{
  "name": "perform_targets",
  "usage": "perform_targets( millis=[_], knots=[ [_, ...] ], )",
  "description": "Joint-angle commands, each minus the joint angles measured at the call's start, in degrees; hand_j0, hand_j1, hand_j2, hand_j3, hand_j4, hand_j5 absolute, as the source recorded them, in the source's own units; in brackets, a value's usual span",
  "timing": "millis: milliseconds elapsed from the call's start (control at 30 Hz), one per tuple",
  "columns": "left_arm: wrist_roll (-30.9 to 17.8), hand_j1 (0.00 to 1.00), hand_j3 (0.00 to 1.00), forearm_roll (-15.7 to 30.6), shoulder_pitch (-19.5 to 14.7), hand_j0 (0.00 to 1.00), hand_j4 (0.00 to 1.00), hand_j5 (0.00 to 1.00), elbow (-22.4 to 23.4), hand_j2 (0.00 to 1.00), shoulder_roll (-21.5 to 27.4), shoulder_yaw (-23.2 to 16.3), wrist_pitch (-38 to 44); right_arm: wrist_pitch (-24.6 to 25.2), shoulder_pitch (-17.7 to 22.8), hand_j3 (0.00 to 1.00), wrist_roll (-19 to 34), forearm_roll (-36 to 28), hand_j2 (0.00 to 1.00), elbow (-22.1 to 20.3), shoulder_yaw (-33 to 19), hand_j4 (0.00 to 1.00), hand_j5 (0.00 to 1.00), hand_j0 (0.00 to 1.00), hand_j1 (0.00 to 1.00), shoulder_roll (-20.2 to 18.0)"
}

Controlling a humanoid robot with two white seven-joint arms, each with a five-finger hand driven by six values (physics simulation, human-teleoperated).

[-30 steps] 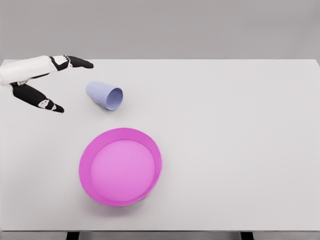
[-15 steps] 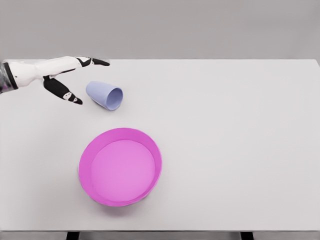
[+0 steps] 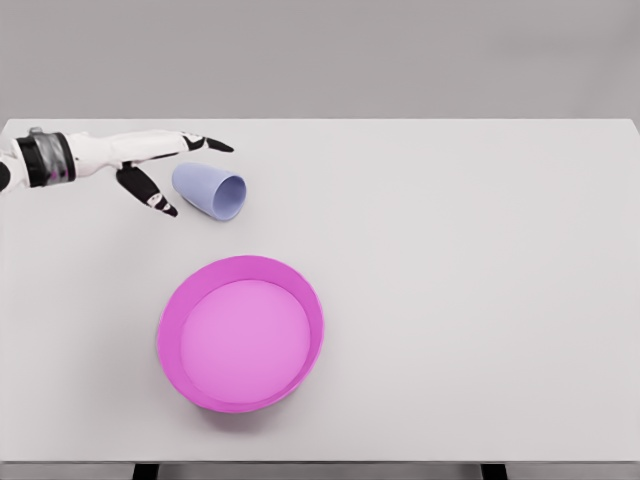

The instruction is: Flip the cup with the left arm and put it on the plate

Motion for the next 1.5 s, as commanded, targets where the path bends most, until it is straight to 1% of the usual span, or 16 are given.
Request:
perform_targets(
  millis=[0,167,267,333,400,600,667,1067,1167,1267,1333,1400,1467],
  knots=[
    [0.0,1.00,1.00,-0.3,0.0,1.00,1.00,1.00,1.1,1.00,-1.0,0.1,0.1,0.0,0.0,1.00,0.0,0.0,1.00,0.0,0.0,1.00,1.00,1.00,1.00,0.0],
    [0.0,1.00,1.00,-1.5,-2.6,1.00,1.00,1.00,7.0,1.00,-2.8,-0.1,0.1,0.0,0.0,1.00,0.0,0.0,1.00,-0.1,0.0,1.00,1.00,1.00,1.00,0.0],
    [0.0,1.00,1.00,-2.8,-2.6,1.00,1.00,1.00,7.7,1.00,-4.0,-0.1,0.1,0.0,0.0,1.00,0.0,0.0,1.00,0.0,0.1,1.00,1.00,1.00,1.00,0.0],
    [0.0,1.00,1.00,-2.9,-2.7,1.00,1.00,1.00,7.7,1.00,-4.3,-1.2,0.1,0.0,0.0,1.00,0.0,0.0,1.00,0.0,0.1,1.00,1.00,1.00,1.00,0.0],
    [0.0,1.00,1.00,-2.7,-2.6,1.00,1.00,1.00,7.4,1.00,-5.0,-1.2,0.1,0.0,0.0,1.00,0.0,0.0,1.00,0.0,0.1,1.00,1.00,1.00,1.00,0.0],
    [0.0,1.00,1.00,-2.8,-2.3,1.00,1.00,1.00,7.1,1.00,-5.0,-1.5,0.1,0.0,0.0,1.00,0.0,0.0,1.00,0.0,0.1,1.00,1.00,1.00,1.00,0.0],
    [0.0,1.00,1.00,-2.7,-2.6,1.00,1.00,1.00,7.2,1.00,-5.0,-3.4,0.1,0.0,0.0,1.00,0.0,0.0,1.00,0.0,0.1,1.00,1.00,1.00,1.00,0.0],
    [0.0,1.00,1.00,-3.2,-2.8,1.00,1.00,1.00,8.0,1.00,-5.2,-3.5,0.1,0.0,0.0,1.00,0.0,0.0,1.00,0.0,0.1,1.00,1.00,1.00,1.00,0.0],
    [0.0,1.00,1.00,-3.2,-2.8,1.00,1.00,1.00,9.7,1.00,-6.6,-3.5,0.1,0.0,0.0,1.00,0.0,0.0,1.00,0.0,0.1,1.00,1.00,1.00,1.00,0.0],
    [0.0,1.00,1.00,-3.4,-2.8,1.00,1.00,1.00,9.9,1.00,-7.0,-3.6,0.1,0.0,0.0,1.00,0.0,0.0,1.00,0.0,0.1,1.00,1.00,1.00,1.00,0.0],
    [0.0,1.00,1.00,-5.3,-2.9,1.00,1.00,1.00,10.5,1.00,-7.8,-3.4,0.1,0.0,0.0,1.00,0.0,0.0,1.00,0.0,0.1,1.00,1.00,1.00,1.00,0.0],
    [0.0,1.00,1.00,-5.4,-2.8,1.00,1.00,1.00,12.0,1.00,-8.8,-3.5,0.1,0.0,0.0,1.00,0.0,0.0,1.00,0.0,0.1,1.00,1.00,1.00,1.00,0.0],
    [0.0,1.00,1.00,-5.4,-2.8,1.00,1.00,1.00,12.0,1.00,-8.8,-3.5,0.1,0.0,0.0,1.00,0.0,0.0,1.00,0.0,0.0,1.00,1.00,1.00,1.00,0.0]
  ],
)
